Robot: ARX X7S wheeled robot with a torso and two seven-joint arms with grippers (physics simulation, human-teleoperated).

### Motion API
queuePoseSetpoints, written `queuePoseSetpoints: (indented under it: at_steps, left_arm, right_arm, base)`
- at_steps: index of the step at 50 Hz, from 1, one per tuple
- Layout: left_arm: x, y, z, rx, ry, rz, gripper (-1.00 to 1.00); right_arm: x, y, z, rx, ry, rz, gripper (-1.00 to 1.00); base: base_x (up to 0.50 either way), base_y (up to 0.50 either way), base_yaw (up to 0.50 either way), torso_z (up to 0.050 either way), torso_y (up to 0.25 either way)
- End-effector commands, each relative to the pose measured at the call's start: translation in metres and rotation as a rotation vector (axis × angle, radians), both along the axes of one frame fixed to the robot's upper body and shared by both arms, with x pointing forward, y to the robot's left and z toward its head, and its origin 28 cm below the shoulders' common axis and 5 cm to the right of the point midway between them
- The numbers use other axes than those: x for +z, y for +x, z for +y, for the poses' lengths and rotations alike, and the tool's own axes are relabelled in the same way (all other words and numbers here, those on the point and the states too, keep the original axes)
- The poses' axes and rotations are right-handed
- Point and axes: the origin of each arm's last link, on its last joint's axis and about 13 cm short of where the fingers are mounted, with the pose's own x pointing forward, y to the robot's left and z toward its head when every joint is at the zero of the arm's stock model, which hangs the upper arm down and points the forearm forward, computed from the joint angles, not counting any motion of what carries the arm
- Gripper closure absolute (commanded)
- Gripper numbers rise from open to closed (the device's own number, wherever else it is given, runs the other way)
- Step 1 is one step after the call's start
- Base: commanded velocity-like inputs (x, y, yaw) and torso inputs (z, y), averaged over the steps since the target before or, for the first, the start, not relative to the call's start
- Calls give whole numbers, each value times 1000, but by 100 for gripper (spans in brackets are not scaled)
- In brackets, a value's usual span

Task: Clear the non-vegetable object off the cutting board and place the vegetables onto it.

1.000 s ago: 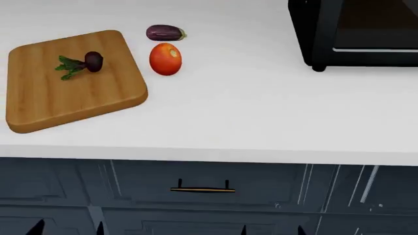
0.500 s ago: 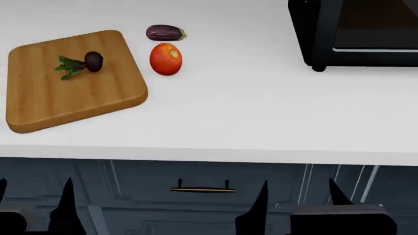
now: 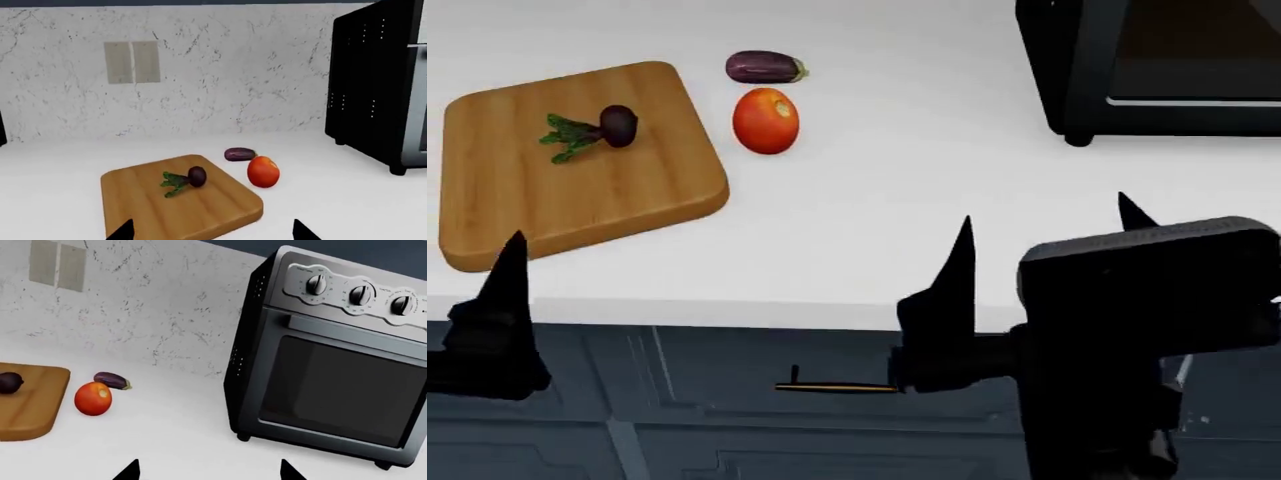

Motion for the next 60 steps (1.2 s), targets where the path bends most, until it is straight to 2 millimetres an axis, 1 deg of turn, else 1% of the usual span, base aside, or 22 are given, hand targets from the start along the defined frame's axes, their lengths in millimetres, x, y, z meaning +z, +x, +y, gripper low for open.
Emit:
queuePoseSetpoints:
  at_steps: [1,2,5,8,9,10,11,14,15,22,26,33,39,46,55,60]
  left_arm:
    - [44,8,9,9,18,-66,-100]
    - [48,10,9,13,25,-74,-100]
    - [62,16,9,9,56,-105,-100]
    - [67,26,9,8,76,-100,-100]
    - [97,50,2,-34,102,-183,-100]
    - [110,69,8,-18,64,-128,-100]
    - [106,82,11,-7,45,-60,-100]
    - [110,85,11,-17,39,-55,-100]
    - [119,102,13,-20,8,-34,-100]
    - [126,107,12,-28,2,-33,-100]
    - [126,108,11,-33,5,-35,-100]
    - [129,107,11,-41,6,-38,-100]
    - [130,107,10,-47,12,-40,-100]
    - [127,107,10,-45,17,-37,-100]
    - [126,106,9,-52,23,-38,-100]
    - [127,105,8,-55,23,-42,-100]
  right_arm:
    - [40,13,-5,22,-26,-15,-100]
    - [43,16,-7,24,-5,-5,-100]
    - [54,26,-11,17,-25,11,-100]
    - [62,35,-13,20,-43,21,-100]
    - [92,54,-12,89,-70,-5,-100]
    - [97,71,-18,57,-42,67,-100]
    - [99,73,-19,58,-41,70,-100]
    - [100,78,-20,57,-45,80,-100]
    - [110,90,-25,31,-48,87,-100]
    - [112,97,-25,27,-45,90,-100]
    - [112,97,-23,25,-74,90,-100]
    - [113,95,-21,37,-106,92,-100]
    - [114,96,-21,40,-101,93,-100]
    - [109,96,-23,47,-80,98,-100]
    - [109,92,-28,18,-59,92,-100]
    - [109,91,-28,27,-60,100,-100]
  base:
    - [0,0,0,0,0]
    - [0,0,0,0,0]
    - [0,0,0,0,0]
    - [0,0,0,0,0]
    - [0,0,0,0,0]
    - [0,0,0,0,0]
    - [0,0,0,0,0]
    - [0,0,0,0,0]
    - [0,0,0,0,0]
    - [0,0,0,0,0]
    - [0,68,0,0,0]
    - [0,500,0,0,0]
    - [0,500,0,0,0]
    - [0,441,0,0,0]
    - [0,0,0,0,0]
    - [444,0,0,0,0]
